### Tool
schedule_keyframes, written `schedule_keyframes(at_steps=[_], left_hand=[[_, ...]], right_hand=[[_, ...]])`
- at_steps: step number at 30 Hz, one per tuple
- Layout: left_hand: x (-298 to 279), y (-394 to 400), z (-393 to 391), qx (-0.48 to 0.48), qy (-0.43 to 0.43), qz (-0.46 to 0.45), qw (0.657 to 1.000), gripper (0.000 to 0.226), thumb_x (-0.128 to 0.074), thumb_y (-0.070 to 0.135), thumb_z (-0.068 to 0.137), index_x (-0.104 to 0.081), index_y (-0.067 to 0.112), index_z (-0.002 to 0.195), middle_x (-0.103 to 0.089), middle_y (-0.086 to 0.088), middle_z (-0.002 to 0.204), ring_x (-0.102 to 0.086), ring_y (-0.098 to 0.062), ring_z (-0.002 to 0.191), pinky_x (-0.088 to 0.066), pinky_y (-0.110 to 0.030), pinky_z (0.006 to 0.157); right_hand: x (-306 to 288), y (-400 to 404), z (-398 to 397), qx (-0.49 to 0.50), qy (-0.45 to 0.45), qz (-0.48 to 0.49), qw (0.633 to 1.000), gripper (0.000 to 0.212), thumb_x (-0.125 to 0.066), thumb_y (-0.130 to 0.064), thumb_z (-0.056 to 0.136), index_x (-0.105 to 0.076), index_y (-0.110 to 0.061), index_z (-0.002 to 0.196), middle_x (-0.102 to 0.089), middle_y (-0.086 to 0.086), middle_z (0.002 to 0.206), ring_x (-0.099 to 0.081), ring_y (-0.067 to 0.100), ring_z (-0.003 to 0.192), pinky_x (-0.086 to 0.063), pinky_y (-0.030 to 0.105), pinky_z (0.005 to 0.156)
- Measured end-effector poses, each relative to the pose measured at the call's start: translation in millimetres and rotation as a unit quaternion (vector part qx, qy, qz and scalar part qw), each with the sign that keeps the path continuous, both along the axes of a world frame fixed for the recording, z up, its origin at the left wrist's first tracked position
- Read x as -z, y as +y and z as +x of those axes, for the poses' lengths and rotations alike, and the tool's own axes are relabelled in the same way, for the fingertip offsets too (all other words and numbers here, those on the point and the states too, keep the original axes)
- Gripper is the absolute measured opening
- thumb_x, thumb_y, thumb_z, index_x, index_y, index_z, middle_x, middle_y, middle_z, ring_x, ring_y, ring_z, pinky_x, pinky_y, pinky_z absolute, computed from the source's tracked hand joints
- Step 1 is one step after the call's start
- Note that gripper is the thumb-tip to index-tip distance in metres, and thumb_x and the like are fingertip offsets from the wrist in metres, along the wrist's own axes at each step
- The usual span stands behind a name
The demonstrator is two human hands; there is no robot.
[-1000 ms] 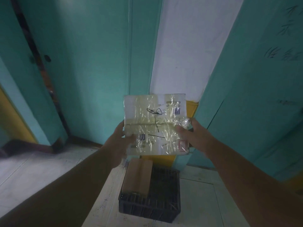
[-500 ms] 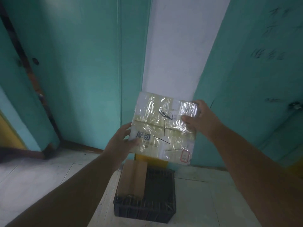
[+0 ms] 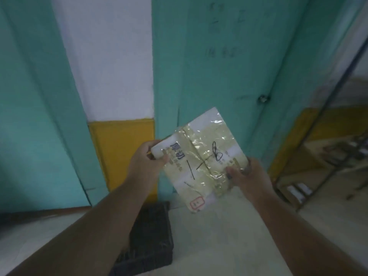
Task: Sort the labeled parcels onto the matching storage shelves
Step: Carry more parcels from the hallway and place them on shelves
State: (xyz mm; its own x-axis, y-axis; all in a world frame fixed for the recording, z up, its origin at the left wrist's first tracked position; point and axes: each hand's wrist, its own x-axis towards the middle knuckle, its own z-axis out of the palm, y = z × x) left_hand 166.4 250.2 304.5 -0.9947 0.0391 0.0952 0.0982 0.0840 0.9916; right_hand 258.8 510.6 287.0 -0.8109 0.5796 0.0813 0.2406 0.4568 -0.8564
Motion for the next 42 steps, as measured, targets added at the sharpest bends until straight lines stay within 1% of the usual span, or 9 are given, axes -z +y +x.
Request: schedule_keyframes(at_steps=[3, 6, 9, 17, 26, 30, 33, 37, 42], left_hand=[[-5.7, 101.1, 19.9, 0.052, 0.005, -0.004, 0.999, 0.045, -0.083, 0.011, 0.080, -0.064, 0.035, 0.112, -0.073, 0.008, 0.101, -0.072, -0.013, 0.091, -0.060, -0.042, 0.084], [-17.9, 200.3, 49.2, 0.115, 0.041, -0.021, 0.992, 0.047, -0.085, 0.012, 0.077, -0.061, 0.037, 0.109, -0.073, 0.005, 0.102, -0.070, -0.015, 0.091, -0.058, -0.040, 0.088], [-29.8, 284.8, 79.3, 0.175, 0.065, -0.036, 0.982, 0.049, -0.085, 0.009, 0.076, -0.060, 0.030, 0.114, -0.072, 0.004, 0.102, -0.068, -0.013, 0.088, -0.057, -0.032, 0.083], [-30.5, 478.4, 125.8, 0.296, 0.069, -0.051, 0.951, 0.050, -0.087, 0.015, 0.074, -0.061, 0.035, 0.113, -0.071, 0.009, 0.104, -0.069, -0.013, 0.095, -0.058, -0.036, 0.084], [22.4, 746.6, 149.6, 0.439, 0.005, -0.032, 0.898, 0.045, -0.082, 0.009, 0.080, -0.060, 0.034, 0.111, -0.069, 0.011, 0.102, -0.068, -0.006, 0.089, -0.056, -0.018, 0.058], [34.1, 860.9, 178.2, 0.508, -0.010, -0.069, 0.859, 0.045, -0.081, 0.013, 0.082, -0.059, 0.038, 0.112, -0.069, 0.012, 0.104, -0.069, -0.008, 0.092, -0.061, -0.031, 0.068], [38.8, 938.8, 204.3, 0.537, 0.004, -0.082, 0.840, 0.047, -0.082, 0.011, 0.080, -0.059, 0.036, 0.112, -0.068, 0.014, 0.100, -0.068, -0.006, 0.092, -0.060, -0.031, 0.075], [58.7, 1039.2, 238.6, 0.566, 0.013, -0.099, 0.818, 0.048, -0.083, 0.011, 0.079, -0.060, 0.039, 0.109, -0.071, 0.013, 0.100, -0.070, -0.007, 0.091, -0.061, -0.035, 0.079], [90.4, 1152.8, 268.9, 0.544, 0.004, -0.106, 0.832, 0.048, -0.083, 0.012, 0.079, -0.062, 0.036, 0.115, -0.072, 0.010, 0.103, -0.070, -0.009, 0.093, -0.061, -0.038, 0.081]], right_hand=[[-3.7, 84.9, 60.1, 0.061, 0.002, 0.024, 0.998, 0.039, -0.080, -0.040, 0.079, -0.056, -0.021, 0.102, -0.061, -0.010, 0.080, -0.057, 0.007, 0.070, -0.038, 0.023, 0.055], [-0.2, 172.8, 113.2, 0.116, 0.016, 0.022, 0.993, 0.061, -0.081, -0.064, 0.063, -0.058, -0.023, 0.102, -0.071, -0.003, 0.085, -0.068, 0.021, 0.070, -0.054, 0.035, 0.060], [10.8, 253.1, 165.4, 0.157, 0.005, 0.034, 0.987, 0.075, -0.073, -0.079, 0.056, -0.059, -0.022, 0.104, -0.073, -0.002, 0.085, -0.072, 0.018, 0.072, -0.060, 0.047, 0.065], [-2.9, 371.4, 261.8, 0.294, 0.005, -0.002, 0.956, 0.043, -0.078, -0.053, 0.076, -0.054, -0.027, 0.100, -0.068, -0.010, 0.087, -0.064, 0.006, 0.077, -0.045, 0.027, 0.058], [35.2, 563.5, 318.3, 0.412, -0.047, -0.010, 0.910, 0.039, -0.077, -0.044, 0.081, -0.054, -0.021, 0.103, -0.065, -0.004, 0.092, -0.059, 0.006, 0.076, -0.042, 0.027, 0.057], [40.7, 640.2, 356.7, 0.459, -0.098, -0.022, 0.883, 0.042, -0.074, -0.050, 0.082, -0.052, -0.021, 0.103, -0.061, -0.001, 0.094, -0.058, 0.014, 0.079, -0.047, 0.032, 0.062], [48.4, 691.6, 390.1, 0.491, -0.121, -0.027, 0.862, 0.041, -0.072, -0.053, 0.082, -0.053, -0.021, 0.097, -0.062, 0.000, 0.091, -0.059, 0.015, 0.076, -0.045, 0.032, 0.059], [72.5, 771.6, 428.1, 0.516, -0.116, -0.034, 0.848, 0.052, -0.066, -0.070, 0.073, -0.054, -0.028, 0.100, -0.067, -0.003, 0.091, -0.066, 0.016, 0.079, -0.057, 0.043, 0.071], [90.3, 898.0, 456.8, 0.493, -0.120, -0.033, 0.861, 0.040, -0.073, -0.051, 0.083, -0.055, -0.022, 0.103, -0.064, -0.004, 0.086, -0.062, 0.014, 0.074, -0.049, 0.033, 0.061]])
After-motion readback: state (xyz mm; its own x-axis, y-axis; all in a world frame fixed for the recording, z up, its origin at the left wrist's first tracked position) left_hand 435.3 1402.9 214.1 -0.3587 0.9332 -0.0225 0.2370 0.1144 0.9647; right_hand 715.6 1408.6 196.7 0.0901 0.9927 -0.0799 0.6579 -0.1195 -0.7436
